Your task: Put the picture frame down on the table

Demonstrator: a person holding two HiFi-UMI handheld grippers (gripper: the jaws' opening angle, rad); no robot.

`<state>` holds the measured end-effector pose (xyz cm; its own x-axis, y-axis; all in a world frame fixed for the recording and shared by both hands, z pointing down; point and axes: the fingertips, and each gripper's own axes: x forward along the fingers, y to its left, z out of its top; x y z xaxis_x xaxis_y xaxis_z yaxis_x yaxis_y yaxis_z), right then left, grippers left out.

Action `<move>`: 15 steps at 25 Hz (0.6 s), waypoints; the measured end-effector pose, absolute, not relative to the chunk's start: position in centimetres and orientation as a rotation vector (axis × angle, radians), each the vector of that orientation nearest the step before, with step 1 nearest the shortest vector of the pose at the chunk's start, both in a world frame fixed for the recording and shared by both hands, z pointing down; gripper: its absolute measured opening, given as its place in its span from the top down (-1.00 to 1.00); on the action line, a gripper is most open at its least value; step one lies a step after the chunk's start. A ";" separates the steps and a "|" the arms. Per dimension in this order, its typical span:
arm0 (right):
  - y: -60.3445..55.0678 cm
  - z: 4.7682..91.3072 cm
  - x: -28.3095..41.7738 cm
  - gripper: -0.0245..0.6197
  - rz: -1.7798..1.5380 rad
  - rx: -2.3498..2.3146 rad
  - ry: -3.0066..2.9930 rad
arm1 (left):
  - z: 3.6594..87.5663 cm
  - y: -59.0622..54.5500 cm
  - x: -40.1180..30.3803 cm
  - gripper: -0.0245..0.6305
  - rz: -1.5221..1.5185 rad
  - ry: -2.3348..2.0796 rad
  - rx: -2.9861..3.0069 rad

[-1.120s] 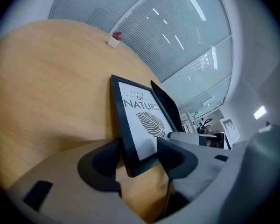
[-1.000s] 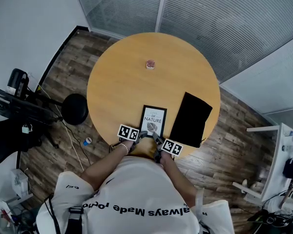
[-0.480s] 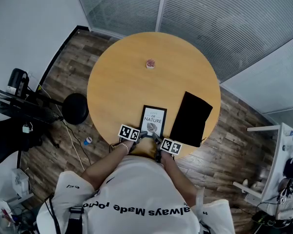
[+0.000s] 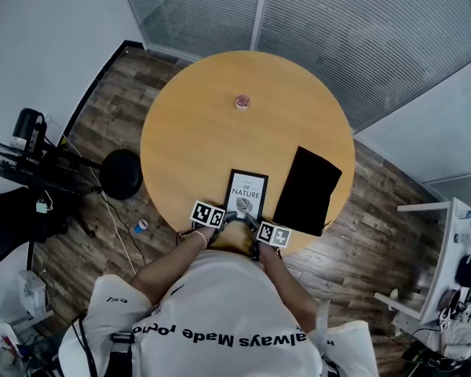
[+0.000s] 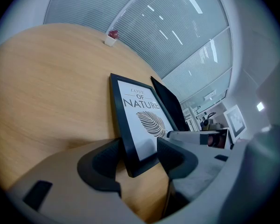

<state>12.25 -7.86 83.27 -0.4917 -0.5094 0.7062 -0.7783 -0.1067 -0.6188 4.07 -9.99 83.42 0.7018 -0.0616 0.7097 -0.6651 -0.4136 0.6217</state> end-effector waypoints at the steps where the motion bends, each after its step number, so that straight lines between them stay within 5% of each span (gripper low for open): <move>1: -7.8 83.3 12.3 0.20 1.629 1.428 -1.918 | 83.4 -10.0 4.1 0.21 0.753 -0.564 1.903; 15: -6.7 84.0 12.5 0.16 1.566 1.423 -1.869 | 83.6 -8.9 3.7 0.21 0.799 -0.554 1.927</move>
<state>12.48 -6.71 84.04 -0.4543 -0.4772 0.7522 -0.8243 -0.0949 -0.5581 3.74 -8.95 83.60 0.6846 -0.0480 0.7273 -0.6642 -0.4522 0.5953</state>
